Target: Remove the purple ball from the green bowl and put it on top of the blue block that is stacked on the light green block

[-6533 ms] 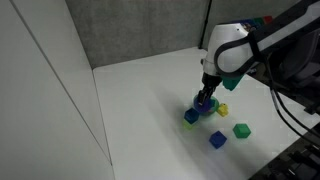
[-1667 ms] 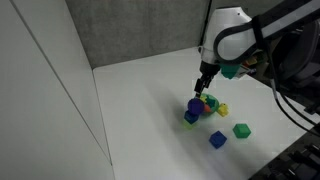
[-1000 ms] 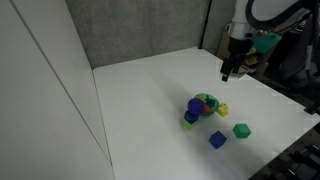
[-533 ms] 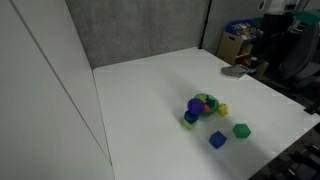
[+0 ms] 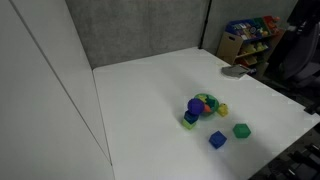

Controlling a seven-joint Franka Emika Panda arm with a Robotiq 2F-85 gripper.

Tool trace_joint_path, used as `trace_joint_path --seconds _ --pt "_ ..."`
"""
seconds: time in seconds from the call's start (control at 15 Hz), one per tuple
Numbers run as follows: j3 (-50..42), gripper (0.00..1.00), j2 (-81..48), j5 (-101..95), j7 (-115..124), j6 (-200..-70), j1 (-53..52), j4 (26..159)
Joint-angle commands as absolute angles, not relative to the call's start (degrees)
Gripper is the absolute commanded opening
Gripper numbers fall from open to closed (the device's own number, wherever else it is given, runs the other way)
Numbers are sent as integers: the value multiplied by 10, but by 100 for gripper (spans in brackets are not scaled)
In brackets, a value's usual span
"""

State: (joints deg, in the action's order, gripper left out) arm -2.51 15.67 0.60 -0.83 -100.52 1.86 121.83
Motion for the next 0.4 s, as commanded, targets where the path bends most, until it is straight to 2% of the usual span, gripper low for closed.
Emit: trace_joint_path --seconds 0.0,0.33 --pt "-25 100 205 10 19 -994 24 1227" --pt "-24 100 203 7 10 -1000 21 1220"
